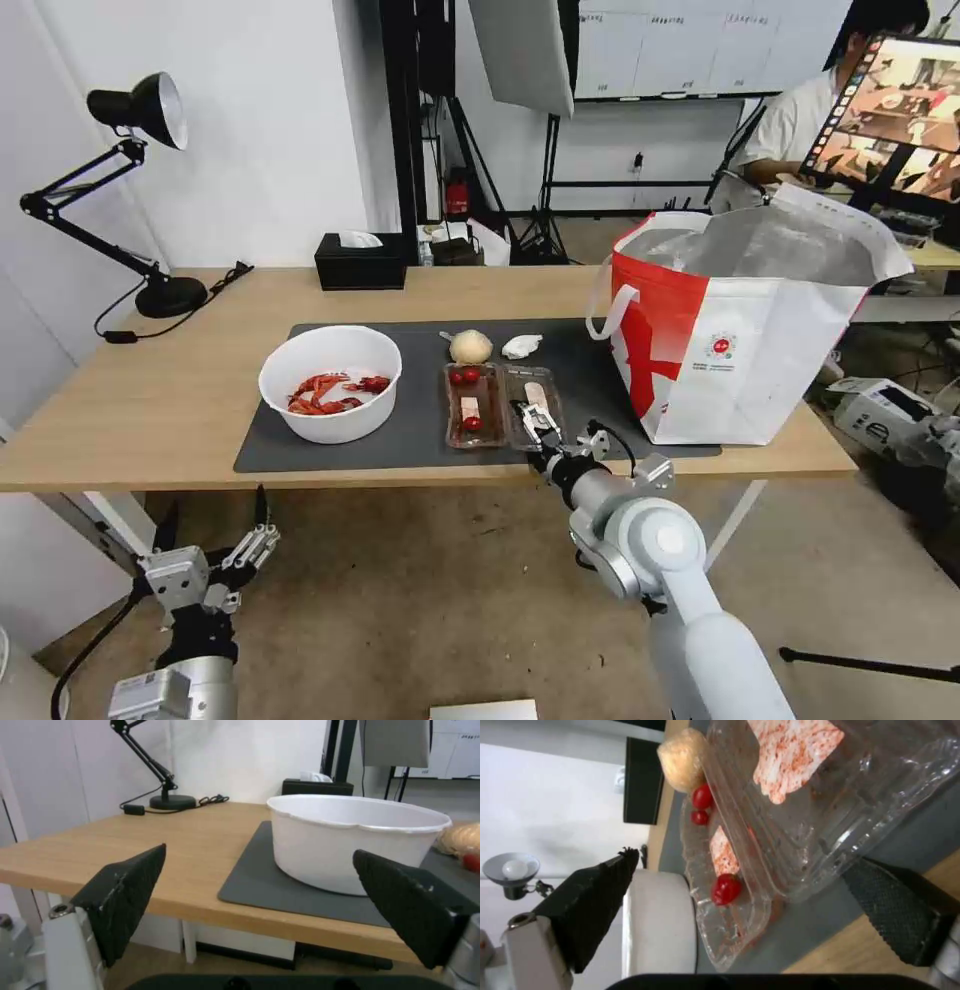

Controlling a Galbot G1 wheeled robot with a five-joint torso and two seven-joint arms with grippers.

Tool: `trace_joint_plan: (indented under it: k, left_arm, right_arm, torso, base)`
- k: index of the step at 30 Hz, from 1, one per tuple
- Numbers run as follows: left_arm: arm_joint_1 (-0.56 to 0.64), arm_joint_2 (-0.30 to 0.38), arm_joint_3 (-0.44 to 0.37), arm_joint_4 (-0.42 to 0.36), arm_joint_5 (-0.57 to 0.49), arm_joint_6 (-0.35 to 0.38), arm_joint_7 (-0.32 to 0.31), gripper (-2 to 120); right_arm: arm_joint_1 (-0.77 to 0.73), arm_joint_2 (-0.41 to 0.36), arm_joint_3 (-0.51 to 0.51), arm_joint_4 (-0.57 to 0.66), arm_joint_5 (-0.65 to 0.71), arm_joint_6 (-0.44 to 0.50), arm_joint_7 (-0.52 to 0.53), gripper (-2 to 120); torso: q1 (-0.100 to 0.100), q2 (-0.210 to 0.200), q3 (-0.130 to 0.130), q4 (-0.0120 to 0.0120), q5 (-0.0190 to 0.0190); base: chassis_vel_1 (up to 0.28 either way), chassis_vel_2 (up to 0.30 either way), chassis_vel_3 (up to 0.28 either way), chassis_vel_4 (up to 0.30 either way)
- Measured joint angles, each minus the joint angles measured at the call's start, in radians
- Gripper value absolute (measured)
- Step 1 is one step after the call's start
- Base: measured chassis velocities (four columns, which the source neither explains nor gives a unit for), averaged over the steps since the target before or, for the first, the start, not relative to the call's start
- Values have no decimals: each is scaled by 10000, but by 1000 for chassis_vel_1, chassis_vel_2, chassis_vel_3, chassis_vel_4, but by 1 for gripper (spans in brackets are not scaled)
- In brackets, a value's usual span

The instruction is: Pick up the trash from the table and place it into the takeout bag.

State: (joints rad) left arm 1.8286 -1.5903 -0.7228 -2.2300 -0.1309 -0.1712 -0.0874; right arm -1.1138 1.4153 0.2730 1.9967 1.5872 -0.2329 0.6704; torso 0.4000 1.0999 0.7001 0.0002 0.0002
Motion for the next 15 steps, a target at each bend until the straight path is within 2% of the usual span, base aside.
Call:
trace_joint_plan:
  k: [15]
  left_arm:
    - [107,-5,-65,-149,29,-88,-14,100]
  right_arm:
    - [14,-386,-41,602,-821,169,-1136,100]
  torso:
    - [0,0,-1,-2,0]
  base:
    - [0,0,0,0]
